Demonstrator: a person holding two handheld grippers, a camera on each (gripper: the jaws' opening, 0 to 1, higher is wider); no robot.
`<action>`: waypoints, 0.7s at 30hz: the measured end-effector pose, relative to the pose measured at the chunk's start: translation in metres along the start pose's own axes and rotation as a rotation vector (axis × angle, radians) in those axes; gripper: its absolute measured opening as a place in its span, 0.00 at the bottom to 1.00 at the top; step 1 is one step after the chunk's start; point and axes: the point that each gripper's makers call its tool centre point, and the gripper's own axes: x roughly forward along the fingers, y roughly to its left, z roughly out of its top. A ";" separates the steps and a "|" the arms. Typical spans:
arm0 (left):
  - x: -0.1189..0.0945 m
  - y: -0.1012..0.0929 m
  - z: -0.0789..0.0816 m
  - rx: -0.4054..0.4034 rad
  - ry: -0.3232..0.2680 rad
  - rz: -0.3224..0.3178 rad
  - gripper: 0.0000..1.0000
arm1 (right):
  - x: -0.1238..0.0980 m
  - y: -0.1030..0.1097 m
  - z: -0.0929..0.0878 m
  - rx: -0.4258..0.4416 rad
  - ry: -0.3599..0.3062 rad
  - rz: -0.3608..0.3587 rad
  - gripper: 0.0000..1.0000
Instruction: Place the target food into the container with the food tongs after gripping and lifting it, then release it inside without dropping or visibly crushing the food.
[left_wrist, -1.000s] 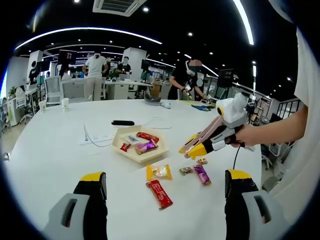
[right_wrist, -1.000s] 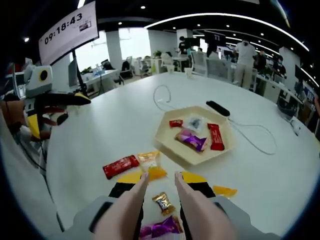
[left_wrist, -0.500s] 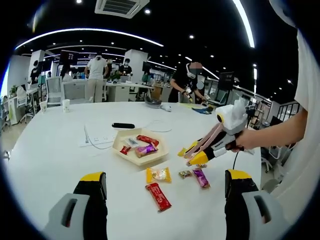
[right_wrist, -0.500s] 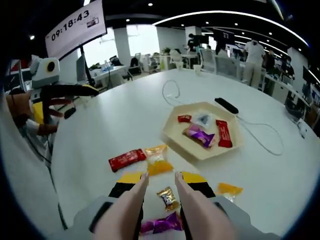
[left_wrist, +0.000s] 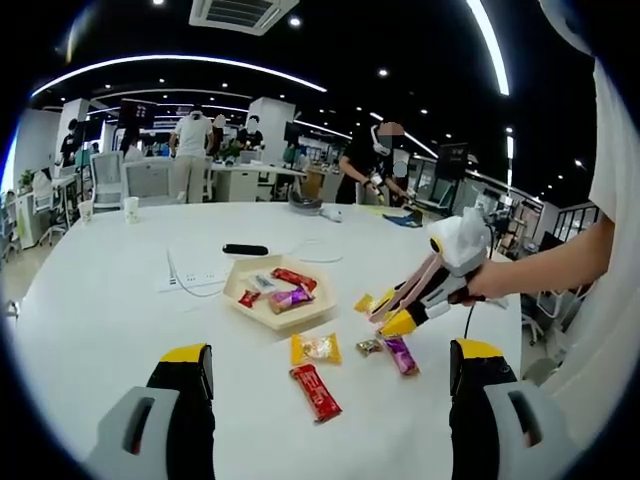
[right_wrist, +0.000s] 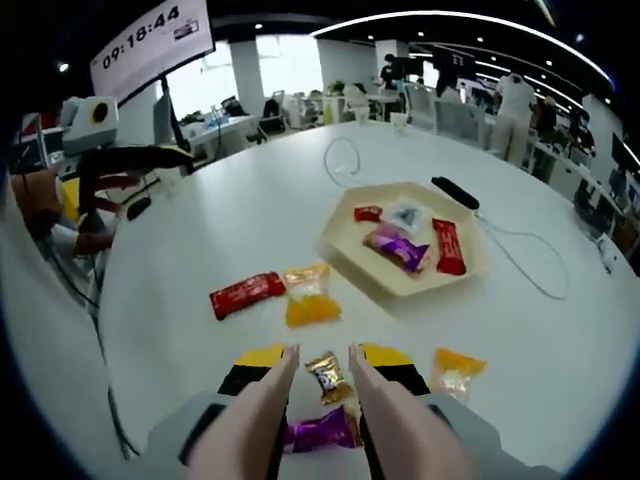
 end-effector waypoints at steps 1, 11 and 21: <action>0.000 0.000 0.000 -0.001 0.001 0.000 0.99 | 0.001 0.001 -0.002 -0.012 0.010 0.002 0.26; -0.001 0.001 0.005 -0.008 -0.009 0.007 0.99 | 0.008 0.004 -0.009 -0.012 0.036 0.012 0.26; 0.000 0.003 0.001 -0.002 0.005 0.003 0.99 | 0.016 0.006 -0.016 -0.042 0.071 0.022 0.26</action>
